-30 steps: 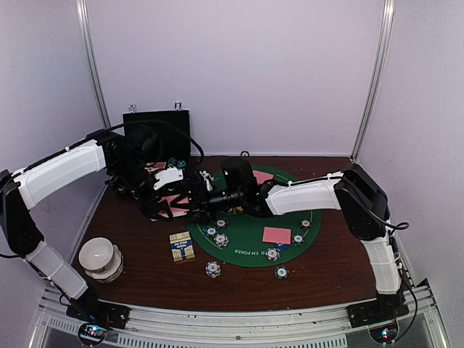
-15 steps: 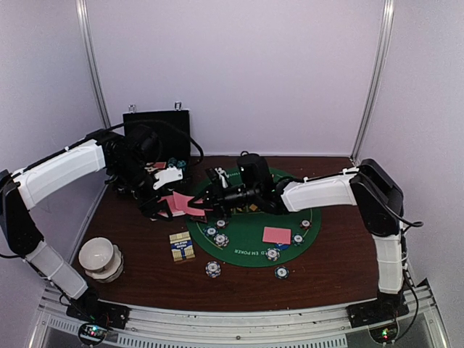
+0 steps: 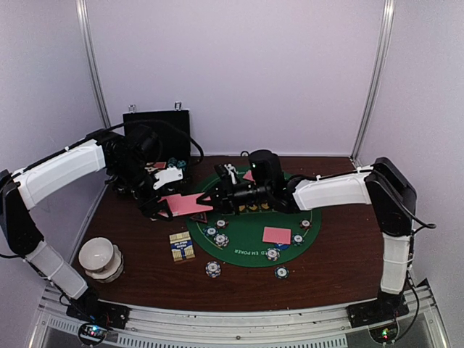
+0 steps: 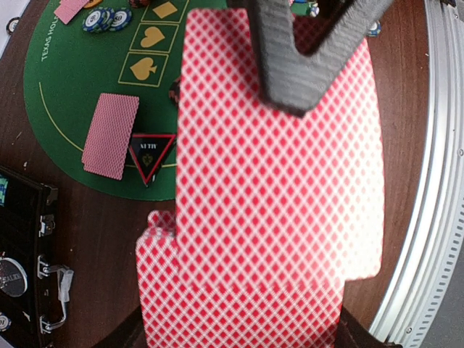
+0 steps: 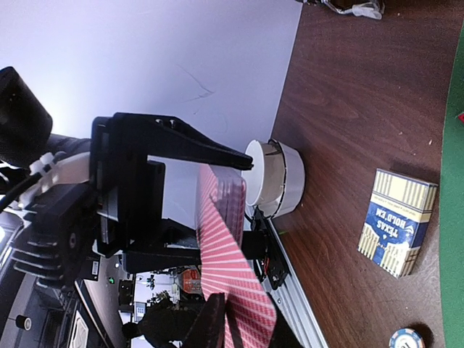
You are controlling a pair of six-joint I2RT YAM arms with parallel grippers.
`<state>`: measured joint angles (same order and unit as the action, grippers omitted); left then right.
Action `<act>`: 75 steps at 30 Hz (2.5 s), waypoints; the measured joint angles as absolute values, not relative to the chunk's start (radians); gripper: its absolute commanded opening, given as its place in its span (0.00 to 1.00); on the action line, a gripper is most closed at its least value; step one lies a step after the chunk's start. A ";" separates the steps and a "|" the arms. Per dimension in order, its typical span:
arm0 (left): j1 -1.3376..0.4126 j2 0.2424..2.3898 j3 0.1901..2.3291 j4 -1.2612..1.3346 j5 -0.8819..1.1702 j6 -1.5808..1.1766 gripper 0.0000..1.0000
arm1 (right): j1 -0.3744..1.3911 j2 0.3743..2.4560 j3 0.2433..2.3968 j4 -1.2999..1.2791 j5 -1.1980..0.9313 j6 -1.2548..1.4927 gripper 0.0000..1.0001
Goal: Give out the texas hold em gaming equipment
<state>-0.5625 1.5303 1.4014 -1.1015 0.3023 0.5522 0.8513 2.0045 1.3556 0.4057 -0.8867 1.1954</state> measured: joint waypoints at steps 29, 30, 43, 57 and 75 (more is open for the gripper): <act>-0.562 1.530 1.401 -1.101 0.294 0.552 0.00 | 0.543 1.708 0.916 -0.107 -0.800 0.780 0.08; -0.562 1.530 1.401 -1.101 0.294 0.553 0.00 | 0.540 1.708 0.912 -0.132 -0.784 0.759 0.09; -0.562 1.530 1.401 -1.101 0.294 0.552 0.00 | 0.532 1.686 0.938 -0.350 -0.579 0.582 0.36; -0.562 1.530 1.401 -1.101 0.296 0.553 0.00 | 0.615 1.465 1.124 -0.544 -0.376 0.522 1.00; -0.562 1.530 1.401 -1.102 0.305 0.553 0.00 | 1.009 1.513 1.130 -0.208 -0.190 0.878 0.99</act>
